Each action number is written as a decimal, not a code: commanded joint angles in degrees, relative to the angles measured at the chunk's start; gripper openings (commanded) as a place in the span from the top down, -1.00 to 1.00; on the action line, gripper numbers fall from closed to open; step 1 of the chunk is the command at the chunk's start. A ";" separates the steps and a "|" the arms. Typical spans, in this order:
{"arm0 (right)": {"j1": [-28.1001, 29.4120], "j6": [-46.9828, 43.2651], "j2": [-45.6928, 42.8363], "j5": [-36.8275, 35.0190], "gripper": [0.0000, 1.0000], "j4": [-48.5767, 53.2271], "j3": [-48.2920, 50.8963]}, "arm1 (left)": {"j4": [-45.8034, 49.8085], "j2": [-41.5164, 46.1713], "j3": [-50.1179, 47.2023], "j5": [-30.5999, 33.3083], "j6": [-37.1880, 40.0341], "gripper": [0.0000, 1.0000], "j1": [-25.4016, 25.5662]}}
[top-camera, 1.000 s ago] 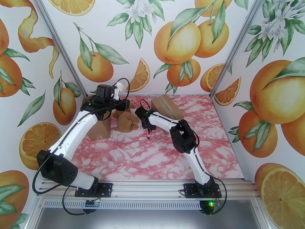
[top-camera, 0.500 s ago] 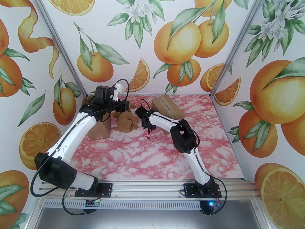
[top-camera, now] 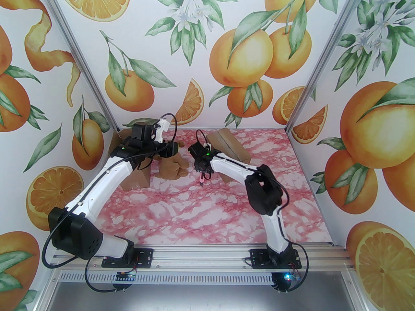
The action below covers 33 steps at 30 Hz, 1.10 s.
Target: Unpack the express box
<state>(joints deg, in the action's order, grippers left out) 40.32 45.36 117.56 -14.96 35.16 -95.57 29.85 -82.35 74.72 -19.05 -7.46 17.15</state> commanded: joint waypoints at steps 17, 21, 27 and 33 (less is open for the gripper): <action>1.33 -4.58 -13.52 -4.93 0.47 -18.41 5.39 | -15.42 -4.30 -6.78 -20.07 -5.93 -0.20 2.47; 1.40 -4.94 -14.13 -4.57 0.47 -19.34 4.98 | -15.91 -5.17 -6.97 -22.19 -5.07 -0.20 2.50; 0.95 -3.80 -10.95 -6.94 0.42 -12.50 3.08 | -12.85 -4.61 -6.10 -17.32 -3.20 -0.20 0.62; 0.25 -4.14 -1.62 -4.86 0.31 -2.52 -3.60 | -6.45 -5.63 -4.49 -8.10 -1.94 -0.19 -0.19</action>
<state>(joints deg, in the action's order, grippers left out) 40.99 41.91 109.38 -19.97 25.04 -94.43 19.81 -87.50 68.16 -32.23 -10.92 17.30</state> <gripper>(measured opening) 0.338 0.598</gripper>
